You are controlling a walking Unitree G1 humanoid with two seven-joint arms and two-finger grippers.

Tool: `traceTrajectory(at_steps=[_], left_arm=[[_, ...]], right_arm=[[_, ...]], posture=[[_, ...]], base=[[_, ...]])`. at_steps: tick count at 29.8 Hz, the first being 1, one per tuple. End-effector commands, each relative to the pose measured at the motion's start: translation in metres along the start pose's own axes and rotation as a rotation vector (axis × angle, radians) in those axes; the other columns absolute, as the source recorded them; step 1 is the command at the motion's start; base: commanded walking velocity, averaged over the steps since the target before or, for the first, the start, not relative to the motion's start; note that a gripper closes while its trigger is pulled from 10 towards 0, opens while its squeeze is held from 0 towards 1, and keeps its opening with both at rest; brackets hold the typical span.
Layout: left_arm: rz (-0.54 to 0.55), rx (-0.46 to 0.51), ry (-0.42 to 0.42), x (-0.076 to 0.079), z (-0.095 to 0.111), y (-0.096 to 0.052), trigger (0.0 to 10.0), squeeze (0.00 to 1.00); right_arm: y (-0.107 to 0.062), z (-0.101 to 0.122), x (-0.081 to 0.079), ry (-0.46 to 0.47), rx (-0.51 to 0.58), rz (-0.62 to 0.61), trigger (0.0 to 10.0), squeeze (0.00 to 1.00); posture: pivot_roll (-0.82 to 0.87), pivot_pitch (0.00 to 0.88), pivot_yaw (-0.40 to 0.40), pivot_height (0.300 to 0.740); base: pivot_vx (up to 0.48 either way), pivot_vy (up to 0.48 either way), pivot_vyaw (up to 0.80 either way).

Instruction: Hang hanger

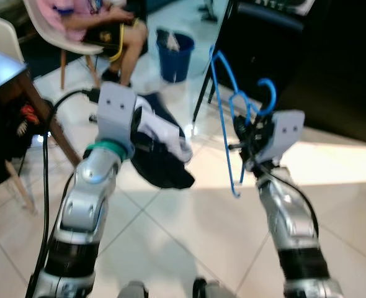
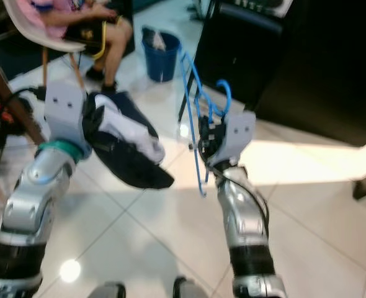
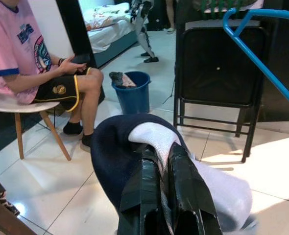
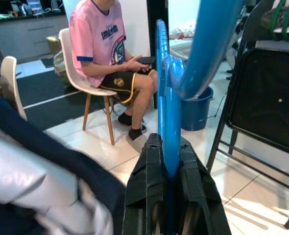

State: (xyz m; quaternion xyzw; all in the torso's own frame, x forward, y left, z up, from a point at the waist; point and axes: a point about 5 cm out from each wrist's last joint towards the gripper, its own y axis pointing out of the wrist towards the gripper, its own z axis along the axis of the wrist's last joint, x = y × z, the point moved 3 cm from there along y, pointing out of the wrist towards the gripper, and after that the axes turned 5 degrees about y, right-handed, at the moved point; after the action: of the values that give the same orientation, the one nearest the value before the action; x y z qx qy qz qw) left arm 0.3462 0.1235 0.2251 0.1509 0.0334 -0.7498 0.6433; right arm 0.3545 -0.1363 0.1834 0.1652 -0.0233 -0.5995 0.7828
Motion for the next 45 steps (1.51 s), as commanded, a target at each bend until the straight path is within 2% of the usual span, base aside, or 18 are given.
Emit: traceTrajectory(at_steps=[1,7,13,16,17,19,22,23,24,25,26,27,31,34,38,42,44,45], left_arm=[[-0.009,0.022,0.003,0.004,0.005,-0.001,10.0,0.0],[-0.008,0.018,0.008,0.004,0.004,0.0,10.0,0.0],[-0.059,-0.003,0.034,0.007,-0.001,-0.003,10.0,0.0],[-0.149,0.002,0.094,0.004,0.0,-0.01,10.0,0.0],[-0.149,0.002,0.094,0.004,0.0,-0.01,10.0,0.0],[-0.271,0.006,0.14,-0.018,0.006,-0.026,10.0,0.0],[-0.318,0.011,0.154,-0.024,0.01,-0.033,10.0,0.0],[-0.351,0.008,0.206,-0.031,0.013,-0.039,10.0,0.0],[-0.351,0.008,0.206,-0.031,0.013,-0.039,10.0,0.0],[-0.392,0.001,0.273,-0.04,0.015,-0.048,10.0,0.0],[-0.392,0.001,0.273,-0.04,0.015,-0.048,10.0,0.0],[-0.471,-0.037,0.386,-0.053,0.015,-0.062,10.0,0.0],[-0.585,-0.09,0.462,-0.059,0.009,-0.078,10.0,0.0],[-0.62,-0.104,0.501,-0.06,0.006,-0.08,10.0,0.0],[-0.525,-0.095,0.535,-0.064,0.005,-0.066,10.0,0.0],[-0.394,-0.052,0.543,-0.072,0.013,-0.051,10.0,0.0],[-0.356,-0.037,0.541,-0.074,0.016,-0.048,10.0,0.0],[-0.28,-0.014,0.52,-0.079,0.021,-0.041,10.0,0.0]], right_arm=[[-0.004,-0.003,0.007,-0.009,-0.012,-0.022,10.0,0.0],[-0.004,-0.003,0.007,-0.011,-0.013,-0.021,10.0,0.0],[-0.004,0.001,-0.005,-0.099,-0.015,0.078,10.0,0.0],[-0.007,0.01,-0.019,-0.184,-0.028,0.261,10.0,0.0],[-0.007,0.01,-0.019,-0.184,-0.028,0.261,10.0,0.0],[-0.022,0.029,-0.015,-0.254,-0.095,0.49,10.0,0.0],[-0.029,0.035,-0.015,-0.271,-0.125,0.569,10.0,0.0],[-0.036,0.041,-0.011,-0.303,-0.16,0.638,10.0,0.0],[-0.036,0.041,-0.011,-0.303,-0.16,0.638,10.0,0.0],[-0.045,0.046,-0.002,-0.362,-0.209,0.687,10.0,0.0],[-0.045,0.046,-0.002,-0.362,-0.209,0.687,10.0,0.0],[-0.055,0.055,0.017,-0.453,-0.288,0.723,10.0,0.0],[-0.058,0.065,0.034,-0.521,-0.329,0.715,10.0,0.0],[-0.059,0.07,0.035,-0.548,-0.337,0.732,10.0,0.0],[-0.056,0.074,0.023,-0.51,-0.313,0.781,10.0,0.0],[-0.068,0.06,0.002,-0.449,-0.362,0.89,10.0,0.0],[-0.07,0.056,-0.002,-0.439,-0.368,0.904,10.0,0.0],[-0.072,0.049,-0.008,-0.417,-0.375,0.921,10.0,0.0]], posture=[[0.02,0.068,0.032,0.74],[0.02,0.07,0.032,0.74],[0.02,0.078,0.026,0.74],[0.02,0.082,0.027,0.74],[0.02,0.082,0.027,0.74],[0.03,0.086,0.025,0.74],[0.03,0.086,0.025,0.74],[0.04,0.09,0.025,0.74],[0.04,0.09,0.025,0.74],[0.04,0.091,0.025,0.74],[0.04,0.091,0.025,0.74],[0.04,0.093,0.026,0.74],[0.05,0.095,0.023,0.74],[0.05,0.095,0.026,0.74],[0.04,0.094,0.033,0.74],[0.04,0.094,0.036,0.74],[0.04,0.094,0.036,0.74],[0.04,0.094,0.036,0.74]], base=[[0.0,0.0,0.0],[0.0,0.0,0.0],[0.0,0.0,0.0],[0.0,0.0,0.0],[0.0,0.0,0.0],[0.0,0.0,0.0],[0.0,0.0,0.0],[0.0,0.0,0.0],[0.0,0.0,0.0],[0.0,0.0,0.0],[0.0,0.0,0.0],[0.0,0.0,0.0],[0.0,0.0,0.0],[0.0,0.0,0.0],[0.0,0.0,0.0],[0.0,0.0,0.0],[0.0,0.0,0.0],[0.0,0.0,0.0]])
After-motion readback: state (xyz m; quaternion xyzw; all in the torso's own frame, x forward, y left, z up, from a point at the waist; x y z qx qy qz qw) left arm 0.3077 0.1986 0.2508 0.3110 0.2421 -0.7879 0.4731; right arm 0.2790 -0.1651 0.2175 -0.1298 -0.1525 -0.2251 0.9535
